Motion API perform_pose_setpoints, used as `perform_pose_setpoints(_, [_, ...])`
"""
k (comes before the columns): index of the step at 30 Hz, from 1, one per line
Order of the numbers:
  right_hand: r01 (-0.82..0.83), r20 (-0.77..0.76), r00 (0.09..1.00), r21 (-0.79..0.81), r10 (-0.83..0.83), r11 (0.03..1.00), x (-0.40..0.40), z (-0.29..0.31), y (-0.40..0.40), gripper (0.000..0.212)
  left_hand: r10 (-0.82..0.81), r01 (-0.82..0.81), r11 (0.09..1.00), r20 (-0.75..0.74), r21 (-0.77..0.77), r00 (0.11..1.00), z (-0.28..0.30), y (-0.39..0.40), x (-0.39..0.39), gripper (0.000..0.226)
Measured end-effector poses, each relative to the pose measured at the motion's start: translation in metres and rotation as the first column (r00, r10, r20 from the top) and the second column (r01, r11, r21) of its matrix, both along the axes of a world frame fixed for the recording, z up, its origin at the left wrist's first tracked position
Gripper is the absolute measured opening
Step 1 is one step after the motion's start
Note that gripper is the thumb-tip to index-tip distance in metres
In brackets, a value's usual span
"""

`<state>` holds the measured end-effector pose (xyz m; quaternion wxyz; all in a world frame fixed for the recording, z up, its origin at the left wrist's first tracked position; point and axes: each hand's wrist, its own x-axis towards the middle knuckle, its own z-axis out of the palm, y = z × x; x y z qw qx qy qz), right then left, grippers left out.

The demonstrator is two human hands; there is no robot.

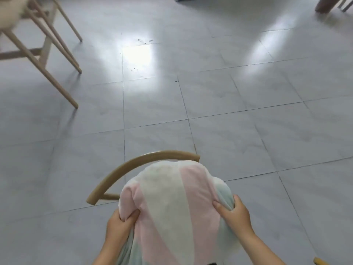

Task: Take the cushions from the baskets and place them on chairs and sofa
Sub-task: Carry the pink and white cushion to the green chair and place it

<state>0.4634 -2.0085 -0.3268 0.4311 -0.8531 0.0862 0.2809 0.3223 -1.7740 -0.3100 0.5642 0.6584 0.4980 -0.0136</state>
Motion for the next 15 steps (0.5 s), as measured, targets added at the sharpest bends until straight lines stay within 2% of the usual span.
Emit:
perform_pose_setpoints(4, [-0.204, -0.052, 0.978, 0.015, 0.204, 0.979, 0.009, -0.012, 0.019, 0.043, 0.086, -0.086, 0.996, 0.01, -0.002, 0.996, -0.019, 0.013, -0.014, 0.041])
perform_pose_setpoints(6, [-0.254, -0.081, 0.964, 0.005, 0.253, 0.967, 0.01, -0.025, 0.027, 0.04, 0.097, -0.097, 0.995, 0.012, -0.016, 0.995, -0.023, 0.018, -0.016, 0.046])
perform_pose_setpoints(9, [-0.242, -0.132, 0.963, -0.026, 0.236, 0.97, 0.007, -0.053, 0.041, 0.035, 0.076, -0.076, 0.997, -0.016, -0.015, 0.997, -0.046, 0.029, -0.018, 0.031])
perform_pose_setpoints(10, [-0.225, -0.145, 0.965, -0.042, 0.217, 0.973, 0.006, -0.064, 0.047, 0.036, 0.042, -0.042, 0.999, -0.042, 0.008, 0.998, -0.059, 0.036, -0.019, 0.033])
perform_pose_setpoints(12, [-0.189, -0.171, 0.969, -0.056, 0.177, 0.98, 0.005, -0.085, 0.058, 0.04, -0.068, 0.069, 0.997, -0.091, 0.014, 0.994, -0.083, 0.044, -0.017, 0.055])
perform_pose_setpoints(13, [-0.167, -0.186, 0.971, -0.057, 0.154, 0.984, 0.006, -0.095, 0.064, 0.046, -0.106, 0.103, 0.994, -0.119, -0.034, 0.987, -0.093, 0.045, -0.015, 0.064])
perform_pose_setpoints(15, [-0.136, -0.188, 0.975, -0.078, 0.119, 0.988, 0.007, -0.111, 0.071, 0.055, -0.123, 0.105, 0.986, -0.143, -0.131, 0.982, -0.11, 0.041, -0.012, 0.068])
